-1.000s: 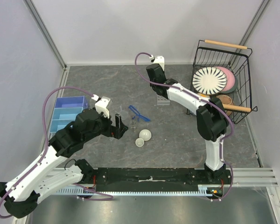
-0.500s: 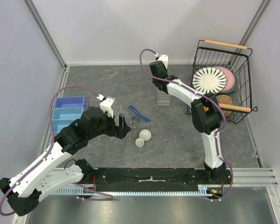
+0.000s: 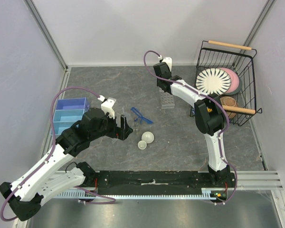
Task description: Organize the chemistry lab equipment
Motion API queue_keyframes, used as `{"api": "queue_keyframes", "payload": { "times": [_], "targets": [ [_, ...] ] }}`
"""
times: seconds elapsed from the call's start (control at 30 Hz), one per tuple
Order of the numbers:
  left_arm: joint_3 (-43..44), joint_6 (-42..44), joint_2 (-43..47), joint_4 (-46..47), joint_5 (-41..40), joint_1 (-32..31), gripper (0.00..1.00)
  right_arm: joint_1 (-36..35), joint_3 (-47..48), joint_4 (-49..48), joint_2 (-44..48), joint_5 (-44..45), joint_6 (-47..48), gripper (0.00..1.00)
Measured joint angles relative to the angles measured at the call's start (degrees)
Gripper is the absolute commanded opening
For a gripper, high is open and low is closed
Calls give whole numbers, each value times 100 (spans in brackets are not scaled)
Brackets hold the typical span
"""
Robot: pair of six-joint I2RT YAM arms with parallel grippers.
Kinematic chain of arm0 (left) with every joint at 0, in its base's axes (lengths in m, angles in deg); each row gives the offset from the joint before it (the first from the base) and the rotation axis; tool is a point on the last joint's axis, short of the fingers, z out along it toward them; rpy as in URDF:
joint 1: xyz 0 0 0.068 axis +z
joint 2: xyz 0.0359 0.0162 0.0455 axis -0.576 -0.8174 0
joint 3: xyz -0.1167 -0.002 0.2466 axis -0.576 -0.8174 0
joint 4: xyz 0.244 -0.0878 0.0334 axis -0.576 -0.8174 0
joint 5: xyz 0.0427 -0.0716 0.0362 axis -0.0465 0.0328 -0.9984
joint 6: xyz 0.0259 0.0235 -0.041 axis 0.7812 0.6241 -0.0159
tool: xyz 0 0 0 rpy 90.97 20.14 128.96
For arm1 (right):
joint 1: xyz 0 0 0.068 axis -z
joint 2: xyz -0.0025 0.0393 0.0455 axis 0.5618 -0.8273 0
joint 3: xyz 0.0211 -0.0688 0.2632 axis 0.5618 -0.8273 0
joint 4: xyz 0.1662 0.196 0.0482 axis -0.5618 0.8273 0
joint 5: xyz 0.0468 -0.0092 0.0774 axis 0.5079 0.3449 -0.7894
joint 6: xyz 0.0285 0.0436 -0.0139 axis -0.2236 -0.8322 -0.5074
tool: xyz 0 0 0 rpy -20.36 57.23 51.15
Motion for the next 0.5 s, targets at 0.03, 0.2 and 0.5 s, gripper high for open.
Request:
{"api": "queue_keyframes", "payload": {
  "times": [0.03, 0.2, 0.5],
  "targets": [
    [-7, 0, 0, -2, 15, 7, 100, 0, 0, 20, 0, -4, 0, 0],
    [-7, 0, 0, 0, 37, 46, 100, 0, 0, 101, 2, -39, 9, 0],
    [-9, 0, 2, 9, 55, 109, 100, -2, -98, 155, 247, -63, 92, 0]
  ]
}}
